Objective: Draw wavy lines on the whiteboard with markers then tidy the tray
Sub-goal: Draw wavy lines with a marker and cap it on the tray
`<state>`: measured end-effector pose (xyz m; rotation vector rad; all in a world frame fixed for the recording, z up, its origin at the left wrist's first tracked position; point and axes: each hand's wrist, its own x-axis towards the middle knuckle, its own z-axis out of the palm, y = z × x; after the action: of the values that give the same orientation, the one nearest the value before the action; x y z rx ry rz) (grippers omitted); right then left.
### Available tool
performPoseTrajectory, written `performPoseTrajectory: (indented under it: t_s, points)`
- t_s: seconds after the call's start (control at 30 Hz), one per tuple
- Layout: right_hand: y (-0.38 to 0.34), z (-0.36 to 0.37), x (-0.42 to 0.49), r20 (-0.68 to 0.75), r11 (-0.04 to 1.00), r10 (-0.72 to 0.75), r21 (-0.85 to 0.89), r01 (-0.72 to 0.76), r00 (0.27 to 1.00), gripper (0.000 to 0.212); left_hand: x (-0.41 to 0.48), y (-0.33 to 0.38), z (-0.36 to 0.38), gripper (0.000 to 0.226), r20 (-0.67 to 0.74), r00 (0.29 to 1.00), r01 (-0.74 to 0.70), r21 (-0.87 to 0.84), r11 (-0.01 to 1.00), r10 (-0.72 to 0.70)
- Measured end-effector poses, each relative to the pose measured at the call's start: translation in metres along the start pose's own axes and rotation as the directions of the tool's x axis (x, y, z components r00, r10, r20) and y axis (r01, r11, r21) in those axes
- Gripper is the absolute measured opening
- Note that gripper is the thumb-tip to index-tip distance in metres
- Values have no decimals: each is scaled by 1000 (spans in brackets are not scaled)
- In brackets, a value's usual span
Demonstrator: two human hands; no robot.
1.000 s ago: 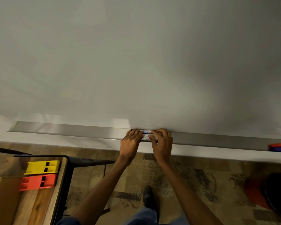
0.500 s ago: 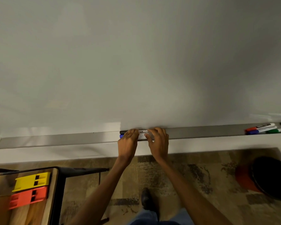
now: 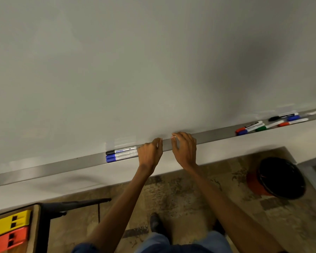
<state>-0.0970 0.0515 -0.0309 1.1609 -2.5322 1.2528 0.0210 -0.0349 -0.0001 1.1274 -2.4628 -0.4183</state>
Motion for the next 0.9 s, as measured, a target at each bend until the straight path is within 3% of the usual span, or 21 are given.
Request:
performPoseTrajectory:
  t_s: [0.2, 0.43, 0.6, 0.7, 0.9]
  points:
    - [80, -66, 32, -13, 1000, 22, -8, -22, 1000, 27, 16, 88, 37, 39, 28, 999, 33, 22, 999, -34]
    - [189, -151, 84, 13, 994, 27, -102, -26, 1000, 17, 34, 214, 102, 24, 119, 992, -25, -103, 994, 37]
    - [263, -200, 115, 262, 976, 98, -216, -40, 960, 16, 46, 288, 155, 35, 269, 956, -63, -209, 976, 119]
    - [289, -211, 122, 423, 967, 86, -254, 27, 902, 23, 49, 314, 181, 30, 304, 936, -142, -139, 980, 179]
    - [304, -207, 128, 517, 944, 36, -298, 141, 855, 24, 53, 314, 209, 25, 339, 923, -189, -5, 982, 180]
